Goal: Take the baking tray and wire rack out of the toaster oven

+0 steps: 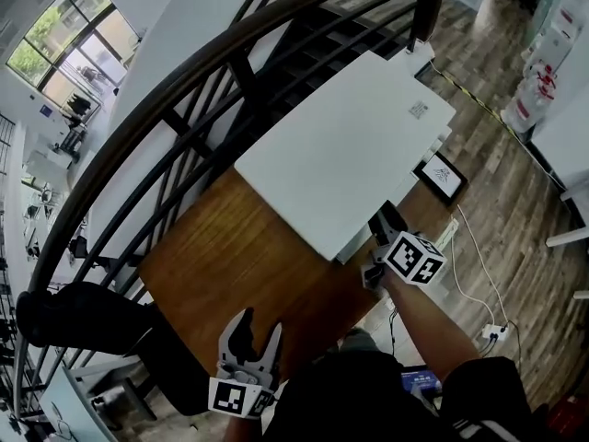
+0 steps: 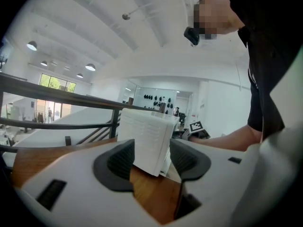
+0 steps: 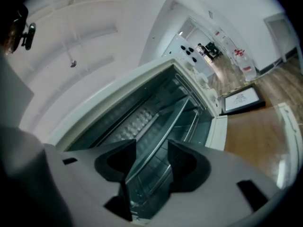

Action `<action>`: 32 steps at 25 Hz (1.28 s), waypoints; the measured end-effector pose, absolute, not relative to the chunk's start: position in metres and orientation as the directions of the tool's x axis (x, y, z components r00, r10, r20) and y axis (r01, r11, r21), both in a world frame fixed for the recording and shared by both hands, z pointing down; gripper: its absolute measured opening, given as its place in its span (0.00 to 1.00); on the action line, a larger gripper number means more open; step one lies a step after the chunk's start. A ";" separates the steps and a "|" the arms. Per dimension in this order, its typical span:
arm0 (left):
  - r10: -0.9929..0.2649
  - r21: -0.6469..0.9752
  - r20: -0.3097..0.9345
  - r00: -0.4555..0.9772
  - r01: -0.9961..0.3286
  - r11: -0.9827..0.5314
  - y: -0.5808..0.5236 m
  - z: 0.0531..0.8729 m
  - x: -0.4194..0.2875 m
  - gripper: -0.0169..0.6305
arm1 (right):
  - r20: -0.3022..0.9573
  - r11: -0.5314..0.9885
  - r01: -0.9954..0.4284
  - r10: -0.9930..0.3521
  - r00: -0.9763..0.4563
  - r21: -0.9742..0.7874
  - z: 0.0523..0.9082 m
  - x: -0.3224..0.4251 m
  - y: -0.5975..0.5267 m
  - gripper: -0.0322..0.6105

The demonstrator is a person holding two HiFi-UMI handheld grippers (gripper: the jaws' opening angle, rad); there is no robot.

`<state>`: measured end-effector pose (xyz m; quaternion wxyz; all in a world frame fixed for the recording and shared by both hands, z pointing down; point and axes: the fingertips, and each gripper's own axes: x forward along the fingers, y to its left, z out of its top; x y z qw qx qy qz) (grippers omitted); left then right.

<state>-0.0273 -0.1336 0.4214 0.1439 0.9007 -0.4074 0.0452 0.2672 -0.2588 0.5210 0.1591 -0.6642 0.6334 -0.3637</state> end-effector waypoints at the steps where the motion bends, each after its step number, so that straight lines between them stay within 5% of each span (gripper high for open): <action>1: -0.726 0.226 0.201 0.658 -0.752 -0.619 -0.134 0.421 -0.030 0.40 | 0.285 -0.165 -0.705 -0.957 -0.055 -0.690 0.525 0.270 -0.262 0.37; 11: -0.720 0.244 0.235 0.653 -0.756 -0.607 -0.137 0.430 -0.048 0.40 | 0.295 -0.213 -0.626 -0.955 -0.029 -0.750 0.538 0.269 -0.296 0.37; 17: -0.689 0.256 0.242 0.683 -0.730 -0.634 -0.139 0.442 -0.046 0.40 | 0.214 -0.149 -0.472 -0.973 -0.088 -0.869 0.545 0.265 -0.300 0.22; 32: -0.603 0.269 0.251 0.757 -0.653 -0.708 -0.127 0.454 -0.018 0.39 | 0.275 -0.231 -0.433 -0.961 -0.042 -0.871 0.552 0.300 -0.234 0.17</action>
